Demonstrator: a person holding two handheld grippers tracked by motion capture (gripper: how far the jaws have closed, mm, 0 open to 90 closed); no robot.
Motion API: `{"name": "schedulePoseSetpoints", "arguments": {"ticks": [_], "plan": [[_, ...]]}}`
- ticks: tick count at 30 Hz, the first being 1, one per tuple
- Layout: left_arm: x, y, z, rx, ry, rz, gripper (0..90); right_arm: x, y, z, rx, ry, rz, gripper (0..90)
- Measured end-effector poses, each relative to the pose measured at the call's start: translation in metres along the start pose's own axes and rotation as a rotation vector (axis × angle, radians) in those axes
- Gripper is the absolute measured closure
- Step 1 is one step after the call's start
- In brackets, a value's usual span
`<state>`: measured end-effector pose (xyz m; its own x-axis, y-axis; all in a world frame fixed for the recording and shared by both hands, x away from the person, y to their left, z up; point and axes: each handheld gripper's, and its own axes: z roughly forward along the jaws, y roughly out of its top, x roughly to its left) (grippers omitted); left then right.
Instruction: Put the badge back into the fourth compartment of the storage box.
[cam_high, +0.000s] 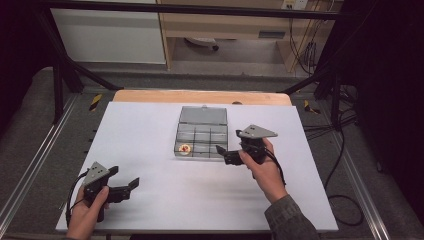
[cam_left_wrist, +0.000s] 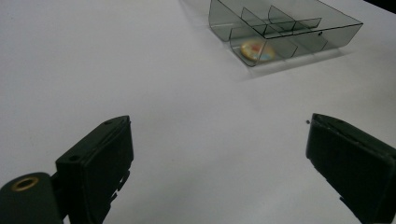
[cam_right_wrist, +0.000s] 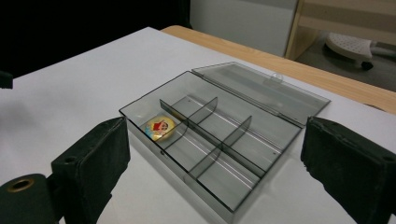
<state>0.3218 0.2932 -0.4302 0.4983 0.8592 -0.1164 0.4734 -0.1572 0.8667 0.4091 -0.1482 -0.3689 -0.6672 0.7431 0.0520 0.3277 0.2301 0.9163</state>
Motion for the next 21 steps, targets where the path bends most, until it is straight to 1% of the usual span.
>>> {"name": "schedulePoseSetpoints", "arguments": {"ticks": [6, 13, 15, 19, 21], "plan": [[-0.001, 0.001, 0.001, 0.004, -0.008, 0.007, 7.8, -0.013, -0.014, -0.026, -0.019, -0.037, 0.013, 7.7], [0.000, 0.001, 0.000, 0.002, -0.007, -0.001, 7.8, -0.019, -0.032, -0.049, -0.042, -0.068, 0.039, 5.6], [-0.001, 0.001, 0.001, 0.001, -0.007, 0.000, 7.7, -0.020, -0.039, -0.055, -0.038, -0.075, 0.040, 5.0], [-0.001, 0.001, 0.002, 0.009, -0.010, -0.002, 7.7, -0.025, -0.053, -0.065, -0.030, -0.103, 0.042, 4.1], [-0.001, 0.001, 0.003, 0.013, -0.010, -0.005, 7.8, -0.027, -0.060, -0.070, -0.025, -0.110, 0.054, 3.9]]}}
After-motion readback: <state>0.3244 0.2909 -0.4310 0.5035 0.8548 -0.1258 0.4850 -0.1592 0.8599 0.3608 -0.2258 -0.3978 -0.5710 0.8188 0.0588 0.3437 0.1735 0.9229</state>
